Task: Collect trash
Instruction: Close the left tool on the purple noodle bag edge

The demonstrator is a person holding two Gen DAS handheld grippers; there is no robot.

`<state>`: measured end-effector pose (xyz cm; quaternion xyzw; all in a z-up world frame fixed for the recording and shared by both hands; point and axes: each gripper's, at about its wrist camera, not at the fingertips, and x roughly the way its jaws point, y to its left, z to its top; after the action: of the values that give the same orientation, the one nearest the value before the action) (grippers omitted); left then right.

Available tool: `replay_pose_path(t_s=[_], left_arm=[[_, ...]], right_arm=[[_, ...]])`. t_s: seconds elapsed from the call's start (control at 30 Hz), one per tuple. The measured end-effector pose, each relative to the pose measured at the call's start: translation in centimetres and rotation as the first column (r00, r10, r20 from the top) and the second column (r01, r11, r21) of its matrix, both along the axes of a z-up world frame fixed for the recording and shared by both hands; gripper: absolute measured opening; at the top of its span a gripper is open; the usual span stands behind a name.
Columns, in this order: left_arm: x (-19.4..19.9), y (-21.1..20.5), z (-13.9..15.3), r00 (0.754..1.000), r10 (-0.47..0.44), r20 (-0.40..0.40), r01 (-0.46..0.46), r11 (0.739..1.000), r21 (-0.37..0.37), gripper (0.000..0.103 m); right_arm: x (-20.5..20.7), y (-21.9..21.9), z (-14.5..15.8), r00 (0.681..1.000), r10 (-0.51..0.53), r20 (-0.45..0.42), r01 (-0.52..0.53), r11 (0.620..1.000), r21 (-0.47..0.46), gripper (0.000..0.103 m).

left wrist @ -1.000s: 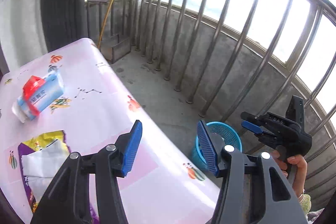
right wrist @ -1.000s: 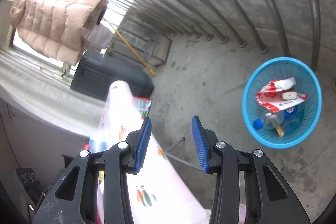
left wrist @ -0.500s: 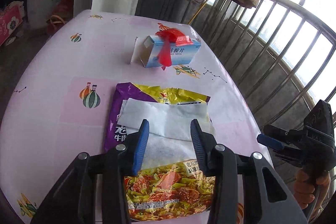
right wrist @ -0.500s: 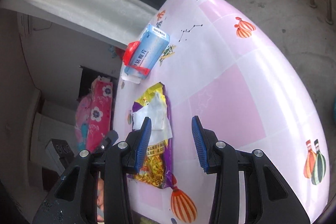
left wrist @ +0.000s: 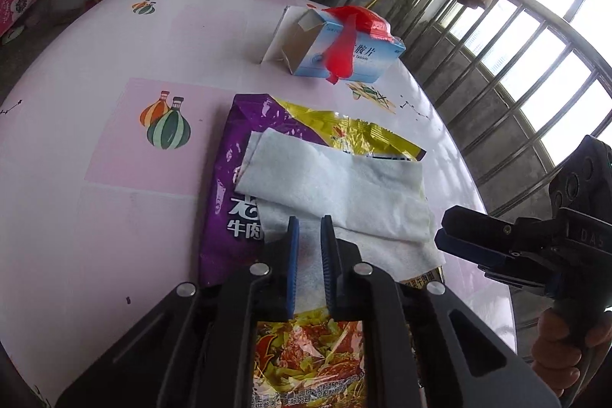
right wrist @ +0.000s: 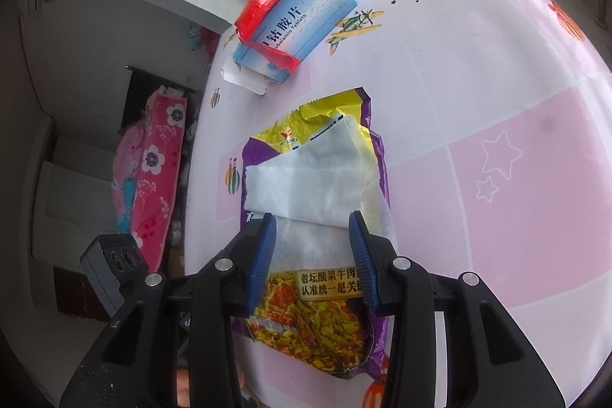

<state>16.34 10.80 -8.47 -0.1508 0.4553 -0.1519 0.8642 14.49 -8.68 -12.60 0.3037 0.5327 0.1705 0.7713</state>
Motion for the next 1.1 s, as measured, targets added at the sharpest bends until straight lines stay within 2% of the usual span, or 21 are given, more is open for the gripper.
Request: replay_pose_path(t_s=[0.23, 0.7, 1.0, 1.1], left_arm=[[-0.5, 0.4, -0.4, 1.000, -0.012, -0.007, 0.012, 1.000, -0.027, 0.007], [-3.2, -0.5, -0.2, 0.997, -0.066, -0.038, 0.064, 0.997, -0.047, 0.007], [-3.4, 1.6, 2.1, 0.998, -0.041, 0.037, 0.045, 0.990, -0.134, 0.007], [-2.8, 2.1, 2.2, 0.999, -0.027, 0.037, 0.032, 0.990, -0.138, 0.007]], right_arm=[[0.1, 0.0, -0.6, 0.999, -0.023, -0.037, 0.022, 1.000, -0.018, 0.038], [-0.5, -0.9, -0.8, 0.998, -0.050, -0.042, 0.050, 0.999, -0.003, 0.037], [-1.2, -1.8, 0.2, 0.998, -0.062, -0.014, 0.063, 0.997, 0.033, 0.037], [-1.9, -2.2, 0.8, 0.998, -0.070, -0.004, 0.070, 0.996, 0.051, 0.037]])
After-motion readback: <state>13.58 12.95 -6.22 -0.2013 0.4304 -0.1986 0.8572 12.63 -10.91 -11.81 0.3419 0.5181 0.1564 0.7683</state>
